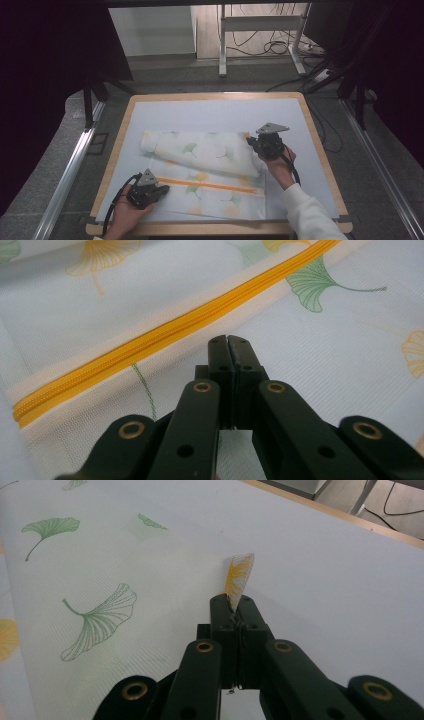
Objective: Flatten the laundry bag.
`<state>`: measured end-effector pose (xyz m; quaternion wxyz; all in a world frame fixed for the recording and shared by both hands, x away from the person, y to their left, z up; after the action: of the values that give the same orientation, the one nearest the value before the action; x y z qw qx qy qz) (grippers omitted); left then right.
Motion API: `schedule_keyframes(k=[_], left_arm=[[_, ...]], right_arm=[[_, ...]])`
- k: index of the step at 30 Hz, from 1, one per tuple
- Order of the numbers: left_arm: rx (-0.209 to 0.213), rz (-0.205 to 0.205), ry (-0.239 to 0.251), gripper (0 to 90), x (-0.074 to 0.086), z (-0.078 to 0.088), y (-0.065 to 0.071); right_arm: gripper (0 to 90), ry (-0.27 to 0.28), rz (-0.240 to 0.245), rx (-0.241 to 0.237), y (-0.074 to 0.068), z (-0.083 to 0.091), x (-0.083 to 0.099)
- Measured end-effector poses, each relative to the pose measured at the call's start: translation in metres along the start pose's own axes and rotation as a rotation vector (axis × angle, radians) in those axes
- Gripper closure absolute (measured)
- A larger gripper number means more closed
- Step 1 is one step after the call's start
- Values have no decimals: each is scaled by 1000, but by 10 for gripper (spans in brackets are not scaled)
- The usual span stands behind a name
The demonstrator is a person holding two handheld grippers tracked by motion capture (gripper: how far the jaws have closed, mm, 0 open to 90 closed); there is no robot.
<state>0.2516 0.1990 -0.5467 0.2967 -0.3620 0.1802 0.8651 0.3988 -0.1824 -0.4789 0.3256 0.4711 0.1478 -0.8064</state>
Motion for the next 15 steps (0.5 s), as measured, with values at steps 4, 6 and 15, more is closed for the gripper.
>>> schedule_keyframes(k=[4,6,15], left_arm=[[1,2,0,900,0,0,0],[2,2,0,900,0,0,0],[2,2,0,900,0,0,0]], right_arm=[[883,1,-14,15,6,1,2],[883,0,-18,23,9,2,3],[883,10,-49,63,23,5,7]])
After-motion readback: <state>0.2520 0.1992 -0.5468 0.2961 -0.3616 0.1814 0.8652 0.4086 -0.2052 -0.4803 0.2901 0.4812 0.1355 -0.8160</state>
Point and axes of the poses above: each handheld gripper's, and its own axes: z roughly backward along the jaws, x roughly out of its underside, y roughly to its right, the point moved 1 cm from there along -z, roughly forward along the jaws, and after that the axes turned 5 degrees about y, right-handed, at the moved point
